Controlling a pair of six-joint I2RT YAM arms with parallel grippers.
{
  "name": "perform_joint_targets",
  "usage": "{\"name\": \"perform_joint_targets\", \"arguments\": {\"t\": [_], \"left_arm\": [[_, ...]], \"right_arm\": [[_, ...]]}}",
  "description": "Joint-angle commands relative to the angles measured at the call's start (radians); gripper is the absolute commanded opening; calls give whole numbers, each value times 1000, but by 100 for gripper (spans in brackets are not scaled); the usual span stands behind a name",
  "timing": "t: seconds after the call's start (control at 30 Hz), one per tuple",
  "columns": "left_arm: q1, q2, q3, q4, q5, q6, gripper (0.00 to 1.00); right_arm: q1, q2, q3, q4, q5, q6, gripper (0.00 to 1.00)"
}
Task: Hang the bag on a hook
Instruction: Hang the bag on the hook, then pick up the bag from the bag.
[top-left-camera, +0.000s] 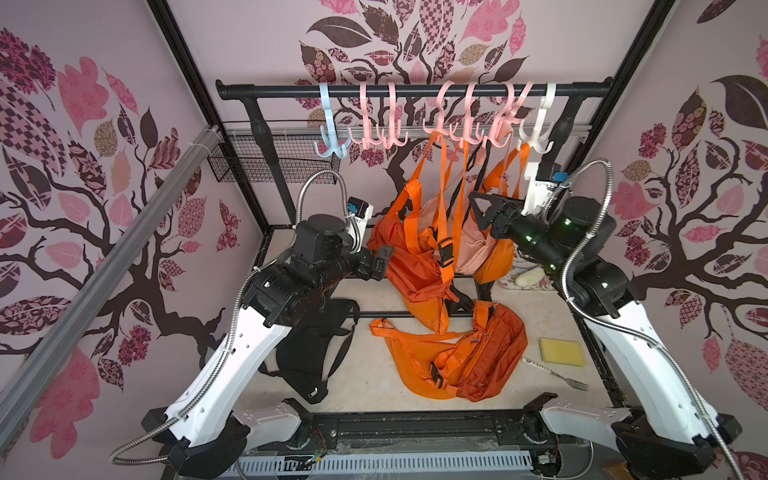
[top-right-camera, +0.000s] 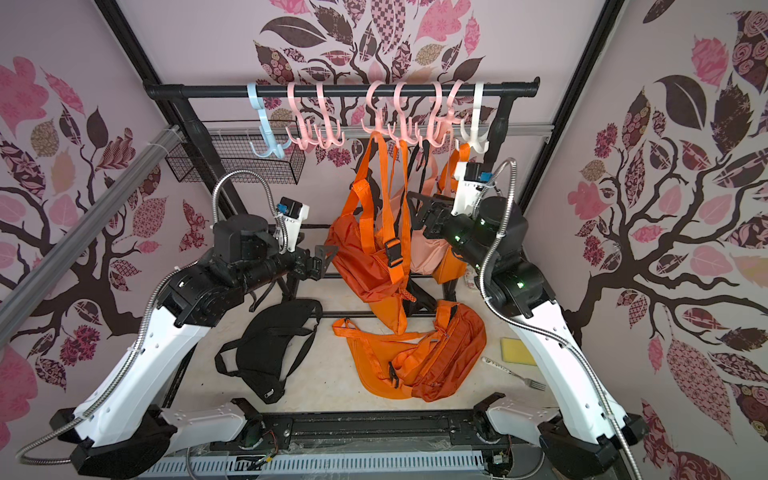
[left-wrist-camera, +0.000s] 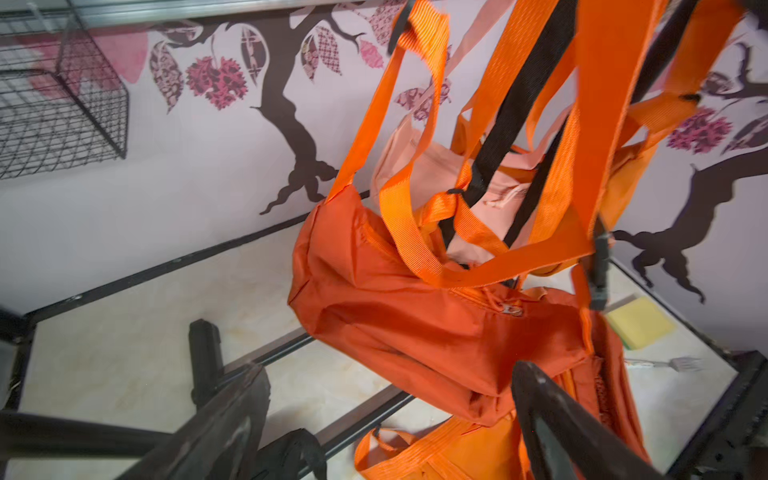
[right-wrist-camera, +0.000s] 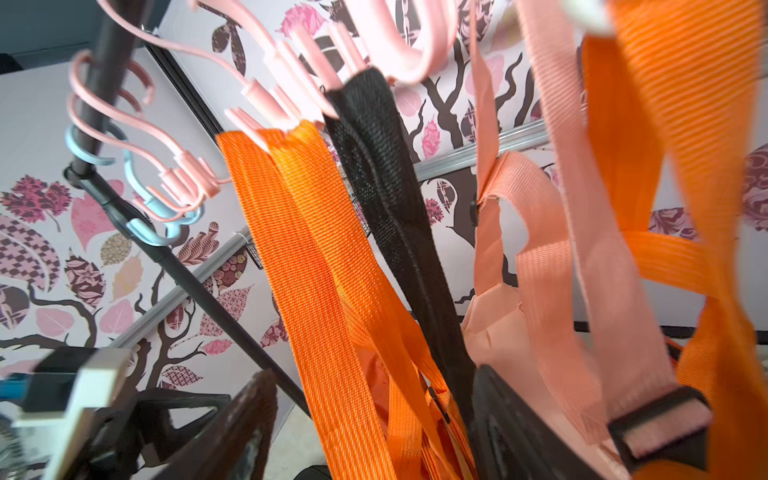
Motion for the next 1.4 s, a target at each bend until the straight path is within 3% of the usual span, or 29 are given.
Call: {"name": "perform_joint_targets", "arguments": {"t": [0.0,0.1,0.2,0.43,0.6,0.77,0.87,1.13,1.37], "left_arm": [[1,-108,-181,97,-141,10,98],[5,-232,-357,172,-191,23,98],[9,-325,-497,233,-229,12,98],[9,-532,-749,439,-360,8,98],[7,-550,-771,436,-362,-13,98],[4,-542,-769,427,-342,-11,98],[-5,-548,-773,426,-348,-6,98],[-15,-543,-768,422,-340,-4,98],[-16,-548,-772,423,-341,0,98]], "right_arm": [[-2,-80,-37,-34,68,-1,85],[-1,-145,-110,-88,104,-15,92],[4,-201,-219,-121,45,6,97],[68,-352,-583,-168,90,60,95],[256,-386,-808,-182,229,173,91],[507,-325,-941,-252,434,397,90],[532,-303,-1018,-241,375,479,88],[546,-190,-1138,2,168,455,81],[619,-33,-1098,25,239,446,74]]}}
